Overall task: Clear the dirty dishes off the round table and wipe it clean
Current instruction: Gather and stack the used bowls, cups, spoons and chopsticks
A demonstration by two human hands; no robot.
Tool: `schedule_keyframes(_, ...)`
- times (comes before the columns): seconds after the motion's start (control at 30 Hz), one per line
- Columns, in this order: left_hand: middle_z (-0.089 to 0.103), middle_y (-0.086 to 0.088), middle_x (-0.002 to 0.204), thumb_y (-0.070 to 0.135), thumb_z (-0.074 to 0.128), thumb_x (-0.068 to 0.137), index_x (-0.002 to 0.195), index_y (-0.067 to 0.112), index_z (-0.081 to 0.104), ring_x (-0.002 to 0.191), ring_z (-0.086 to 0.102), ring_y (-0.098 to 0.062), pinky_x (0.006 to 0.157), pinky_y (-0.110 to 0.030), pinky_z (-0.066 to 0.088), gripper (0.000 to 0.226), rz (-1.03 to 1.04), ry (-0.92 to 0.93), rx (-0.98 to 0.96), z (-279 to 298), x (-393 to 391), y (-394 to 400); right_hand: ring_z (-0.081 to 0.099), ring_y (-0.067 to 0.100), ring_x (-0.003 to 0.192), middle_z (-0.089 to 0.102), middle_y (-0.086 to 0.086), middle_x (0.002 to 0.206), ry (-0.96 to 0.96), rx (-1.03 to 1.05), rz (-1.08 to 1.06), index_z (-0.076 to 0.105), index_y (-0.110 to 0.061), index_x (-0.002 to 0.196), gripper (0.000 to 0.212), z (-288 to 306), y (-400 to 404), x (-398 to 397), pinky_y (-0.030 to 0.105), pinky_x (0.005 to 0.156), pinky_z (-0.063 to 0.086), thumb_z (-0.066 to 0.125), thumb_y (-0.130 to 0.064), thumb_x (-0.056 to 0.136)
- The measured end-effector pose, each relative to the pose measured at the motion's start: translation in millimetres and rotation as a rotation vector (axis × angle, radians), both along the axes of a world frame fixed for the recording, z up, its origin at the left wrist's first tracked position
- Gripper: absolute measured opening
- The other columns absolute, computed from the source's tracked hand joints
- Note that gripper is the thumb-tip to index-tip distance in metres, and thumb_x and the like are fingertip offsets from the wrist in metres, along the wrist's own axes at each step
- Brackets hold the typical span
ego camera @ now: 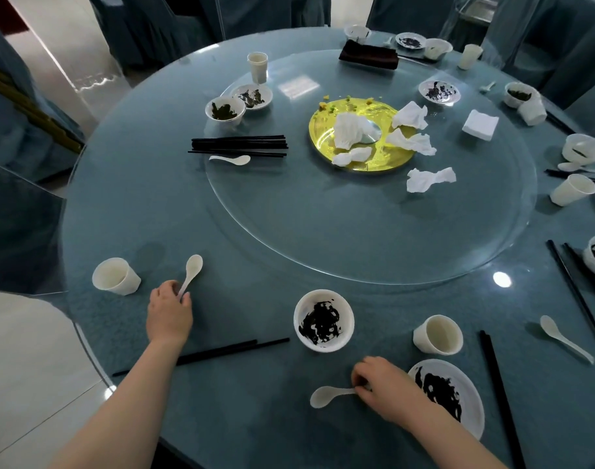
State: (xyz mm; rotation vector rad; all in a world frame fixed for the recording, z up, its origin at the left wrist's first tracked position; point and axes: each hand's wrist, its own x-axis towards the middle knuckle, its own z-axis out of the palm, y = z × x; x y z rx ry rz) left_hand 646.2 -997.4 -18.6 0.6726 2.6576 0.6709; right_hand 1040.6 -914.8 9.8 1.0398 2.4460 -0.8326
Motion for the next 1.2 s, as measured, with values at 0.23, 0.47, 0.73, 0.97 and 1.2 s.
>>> schedule_keyframes(0.23, 0.066, -0.005, 0.098, 0.024, 0.059, 0.092, 0.098, 0.014, 0.064, 0.089, 0.058, -0.025, 0.071, -0.034, 0.043, 0.012, -0.078, -0.046, -0.104, 3.6, -10.1, 2.4, 0.054, 0.003, 0.083, 0.057, -0.015, 0.089, 0.142, -0.132, -0.135, 0.055, -0.033, 0.083, 0.007, 15.0, -5.5, -26.4, 0.018, 0.077, 0.045, 0.057, -0.031, 0.089)
schedule_keyframes(0.47, 0.071, 0.002, 0.082, 0.019, 0.072, 0.081, 0.087, 0.018, 0.068, 0.076, 0.066, -0.016, 0.070, -0.029, 0.050, 0.007, -0.026, -0.417, 0.158, 32.8, 41.3, 3.6, 0.056, 0.001, 0.063, 0.068, -0.009, 0.072, 0.377, -0.288, -0.414, 0.063, -0.024, 0.080, 0.007, 49.6, -1.1, -77.3, 0.015, 0.061, 0.046, 0.062, -0.025, 0.087)
schedule_keyframes(0.73, 0.074, 0.002, 0.080, 0.013, 0.073, 0.081, 0.087, 0.018, 0.068, 0.076, 0.069, -0.013, 0.076, -0.032, 0.056, 0.009, -0.228, -0.633, 0.255, 58.6, 131.0, 2.6, 0.062, 0.018, 0.058, 0.064, -0.001, 0.059, 0.555, -0.473, -0.747, 0.060, -0.009, 0.081, 0.010, 63.0, 3.8, -112.0, 0.043, 0.067, 0.059, 0.061, -0.014, 0.089)
schedule_keyframes(0.97, 0.074, 0.003, 0.084, 0.007, 0.072, 0.083, 0.092, 0.014, 0.068, 0.079, 0.070, -0.010, 0.074, -0.023, 0.054, 0.012, -0.337, -0.718, 0.334, 80.4, 175.0, 12.5, 0.064, 0.014, 0.056, 0.068, 0.004, 0.065, 0.563, -0.420, -0.883, 0.063, -0.005, 0.080, 0.007, 67.0, 3.5, -91.7, 0.032, 0.058, 0.059, 0.061, -0.009, 0.085)
schedule_keyframes(1.2, 0.074, 0.002, 0.089, 0.002, 0.071, 0.083, 0.096, 0.015, 0.068, 0.087, 0.070, -0.013, 0.081, -0.026, 0.055, 0.019, -0.424, -0.788, 0.343, 93.0, 211.7, 29.5, 0.063, 0.018, 0.051, 0.068, 0.008, 0.066, 0.582, -0.425, -0.962, 0.060, 0.000, 0.083, 0.009, 76.8, 13.2, -53.1, 0.029, 0.051, 0.054, 0.058, -0.009, 0.086)
